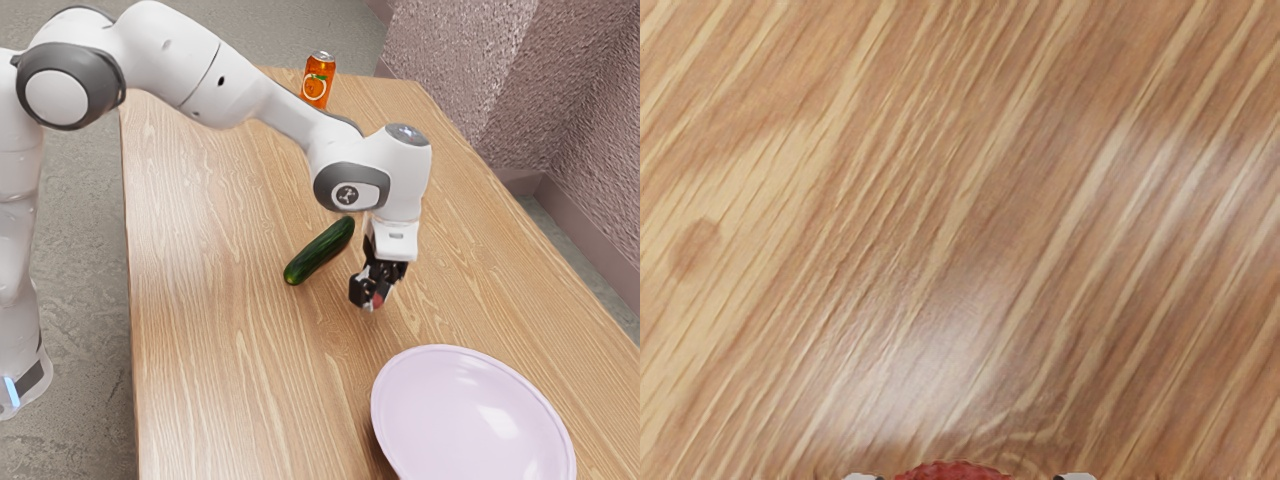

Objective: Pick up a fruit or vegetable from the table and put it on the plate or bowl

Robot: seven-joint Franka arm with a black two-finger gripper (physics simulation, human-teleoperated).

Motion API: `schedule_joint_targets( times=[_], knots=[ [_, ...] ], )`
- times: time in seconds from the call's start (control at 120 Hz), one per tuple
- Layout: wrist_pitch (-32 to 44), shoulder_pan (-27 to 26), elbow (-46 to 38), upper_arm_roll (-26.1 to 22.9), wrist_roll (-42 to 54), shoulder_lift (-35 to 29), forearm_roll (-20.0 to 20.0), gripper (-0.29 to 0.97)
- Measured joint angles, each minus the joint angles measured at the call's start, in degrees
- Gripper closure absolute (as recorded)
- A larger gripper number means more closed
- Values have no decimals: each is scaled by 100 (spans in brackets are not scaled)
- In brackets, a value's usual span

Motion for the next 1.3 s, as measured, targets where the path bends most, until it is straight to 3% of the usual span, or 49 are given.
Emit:
schedule_joint_targets(
  times=[0.15,0.292,0.475,0.692,0.875,1.083,1.3],
  knots=[
    [-196,38,28,-179,-59,-288,27,51],
    [-508,119,455,-906,-181,-448,142,51],
    [-805,-143,1084,-1752,-398,-450,249,50],
    [-852,-555,1684,-1851,-659,-154,433,50],
    [-744,-579,1919,-1803,-854,230,723,51],
    [-649,-636,1933,-1803,-987,300,992,16],
    [-583,-615,1928,-1779,-1063,344,1003,4]
  ],
)
